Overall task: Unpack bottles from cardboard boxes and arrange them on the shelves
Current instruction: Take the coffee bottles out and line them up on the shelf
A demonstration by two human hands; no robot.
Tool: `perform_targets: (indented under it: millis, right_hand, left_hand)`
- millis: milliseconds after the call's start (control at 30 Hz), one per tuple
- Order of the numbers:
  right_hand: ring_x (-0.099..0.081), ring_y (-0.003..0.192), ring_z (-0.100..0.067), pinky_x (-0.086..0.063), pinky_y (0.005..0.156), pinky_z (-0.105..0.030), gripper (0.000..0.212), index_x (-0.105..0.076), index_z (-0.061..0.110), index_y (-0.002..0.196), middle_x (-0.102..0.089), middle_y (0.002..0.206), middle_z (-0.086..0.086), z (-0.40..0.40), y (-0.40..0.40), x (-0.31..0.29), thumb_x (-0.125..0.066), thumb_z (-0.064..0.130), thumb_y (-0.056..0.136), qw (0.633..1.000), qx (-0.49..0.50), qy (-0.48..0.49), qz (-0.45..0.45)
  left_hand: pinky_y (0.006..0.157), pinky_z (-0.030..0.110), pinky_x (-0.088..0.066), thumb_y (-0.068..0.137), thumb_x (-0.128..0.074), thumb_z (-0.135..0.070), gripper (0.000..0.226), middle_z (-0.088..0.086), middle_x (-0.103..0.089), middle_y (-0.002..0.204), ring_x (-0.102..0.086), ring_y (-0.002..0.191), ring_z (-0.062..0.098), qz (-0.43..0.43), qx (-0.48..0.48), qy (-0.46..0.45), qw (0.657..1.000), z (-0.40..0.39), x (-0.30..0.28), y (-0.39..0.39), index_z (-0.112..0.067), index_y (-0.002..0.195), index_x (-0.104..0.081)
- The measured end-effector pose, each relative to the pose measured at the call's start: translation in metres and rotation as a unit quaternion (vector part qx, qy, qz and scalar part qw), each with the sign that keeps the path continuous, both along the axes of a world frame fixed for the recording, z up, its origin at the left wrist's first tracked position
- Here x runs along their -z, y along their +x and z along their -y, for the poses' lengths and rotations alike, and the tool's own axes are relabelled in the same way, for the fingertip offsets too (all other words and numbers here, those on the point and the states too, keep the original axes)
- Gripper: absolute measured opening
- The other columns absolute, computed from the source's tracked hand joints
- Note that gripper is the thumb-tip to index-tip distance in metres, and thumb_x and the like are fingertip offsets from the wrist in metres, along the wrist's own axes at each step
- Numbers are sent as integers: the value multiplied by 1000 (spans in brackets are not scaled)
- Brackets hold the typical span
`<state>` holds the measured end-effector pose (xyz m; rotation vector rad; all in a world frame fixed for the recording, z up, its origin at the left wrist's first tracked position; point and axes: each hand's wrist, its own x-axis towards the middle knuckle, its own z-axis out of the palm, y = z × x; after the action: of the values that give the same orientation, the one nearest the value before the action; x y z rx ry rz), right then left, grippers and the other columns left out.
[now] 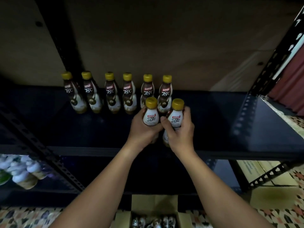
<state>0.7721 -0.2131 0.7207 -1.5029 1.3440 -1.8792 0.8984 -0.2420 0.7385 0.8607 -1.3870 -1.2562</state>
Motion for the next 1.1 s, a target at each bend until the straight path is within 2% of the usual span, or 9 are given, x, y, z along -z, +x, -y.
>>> perform_targets:
  millis: [133, 267, 333, 400, 500, 667, 800, 933, 1100]
  right_hand:
    - [-69, 89, -3, -52, 72, -15, 41, -49, 12, 119, -69, 100, 2, 15, -9, 3, -76, 10, 89, 1000, 1, 2, -21]
    - [-70, 91, -8, -53, 74, -20, 42, -49, 12, 122, -70, 103, -2, 29, -17, 3, -76, 15, 89, 999, 8, 9, -29]
    - [-70, 93, -10, -54, 75, -21, 43, -49, 12, 122, -70, 104, -3, 33, -18, 3, -77, 16, 89, 999, 10, 14, -29]
    - [-70, 94, -9, -54, 76, -20, 44, -50, 12, 123, -70, 106, -3, 34, -18, 2, -77, 16, 89, 999, 11, 17, -30]
    - [-69, 99, -7, -53, 77, -20, 50, -49, 16, 126, -70, 110, -1, 33, -18, 0, -79, 20, 87, 999, 11, 30, -30]
    - [-62, 118, -5, -53, 89, -18, 78, -39, 27, 140, -61, 132, 3, 20, -23, 8, -87, 31, 79, 998, 5, 57, -25]
    - [-57, 122, -7, -53, 96, -28, 83, -41, 30, 137, -56, 133, 6, 20, -27, 21, -91, 37, 71, 993, 28, 97, -61]
    - [-57, 116, -4, -50, 91, -18, 76, -48, 25, 131, -59, 125, 6, 22, -29, 24, -93, 25, 69, 991, 40, 105, -68]
    - [-66, 104, -2, -53, 81, -15, 71, -49, 30, 128, -67, 117, 9, 20, -32, 22, -83, 1, 72, 993, 2, 119, -18]
  left_hand:
    - [59, 30, -55, 82, -70, 15, 32, 2, -75, 78, -70, 70, 13, 39, -4, -20, 999, 16, 5, -4, -9, 101, -65]
    - [60, 42, -53, 80, -70, 12, 25, 26, -70, 85, -67, 71, 28, 50, -19, -30, 998, 30, 6, -7, 4, 102, -61]
    - [57, 36, -52, 81, -70, 14, 24, 22, -70, 81, -66, 67, 23, 53, -23, -32, 998, 33, 6, -9, 4, 101, -60]
    - [55, 28, -53, 82, -69, 16, 28, 7, -72, 75, -68, 67, 14, 47, -16, -41, 998, 34, 5, -10, -4, 100, -61]
    - [66, 24, -55, 84, -70, 16, 40, -3, -73, 89, -71, 82, 11, 28, -9, -57, 998, 32, 4, -9, -9, 113, -55]
    - [90, 33, -58, 86, -77, 0, 65, 10, -61, 130, -66, 115, 20, 42, -2, -86, 995, 28, 19, 7, -14, 139, -41]
    - [100, 35, -54, 82, -77, -9, 73, 4, -57, 139, -58, 129, 18, 51, 8, -79, 996, 27, 29, 18, -18, 146, -42]
    - [97, 22, -50, 81, -73, 10, 71, 3, -61, 135, -59, 127, 11, 48, -32, -80, 995, 27, 31, 17, -16, 141, -48]
    - [99, 26, -52, 74, -83, 11, 72, 2, -67, 129, -63, 123, 16, 43, -46, -90, 994, 29, 34, 16, -11, 136, -53]
